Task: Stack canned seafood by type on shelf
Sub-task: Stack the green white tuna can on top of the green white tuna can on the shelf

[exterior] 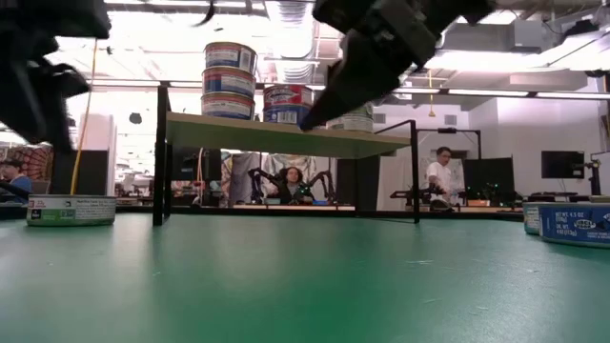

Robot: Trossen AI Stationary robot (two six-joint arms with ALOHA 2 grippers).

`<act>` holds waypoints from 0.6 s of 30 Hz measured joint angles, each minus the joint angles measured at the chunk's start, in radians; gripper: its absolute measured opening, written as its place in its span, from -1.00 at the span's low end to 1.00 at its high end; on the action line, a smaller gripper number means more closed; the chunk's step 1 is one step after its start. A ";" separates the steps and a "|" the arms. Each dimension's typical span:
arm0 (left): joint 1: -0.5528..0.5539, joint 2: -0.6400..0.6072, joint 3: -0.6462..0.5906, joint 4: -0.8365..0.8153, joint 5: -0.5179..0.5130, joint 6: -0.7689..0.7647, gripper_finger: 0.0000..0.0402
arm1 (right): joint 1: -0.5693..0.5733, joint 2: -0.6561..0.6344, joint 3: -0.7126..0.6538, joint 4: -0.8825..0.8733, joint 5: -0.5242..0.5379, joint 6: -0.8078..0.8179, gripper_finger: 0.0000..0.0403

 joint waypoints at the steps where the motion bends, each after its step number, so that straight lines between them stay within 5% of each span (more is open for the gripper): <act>1: 0.000 0.000 0.014 -0.066 0.019 -0.039 -0.10 | 0.012 0.000 -0.021 0.027 0.003 0.012 0.54; 11: 0.030 0.000 0.021 -0.477 -0.088 -0.306 -0.10 | 0.117 0.000 -0.258 0.421 0.191 0.036 0.54; 18: 0.090 0.005 0.021 -0.504 -0.165 -0.248 -0.10 | 0.116 0.000 -0.305 0.529 0.192 0.030 0.54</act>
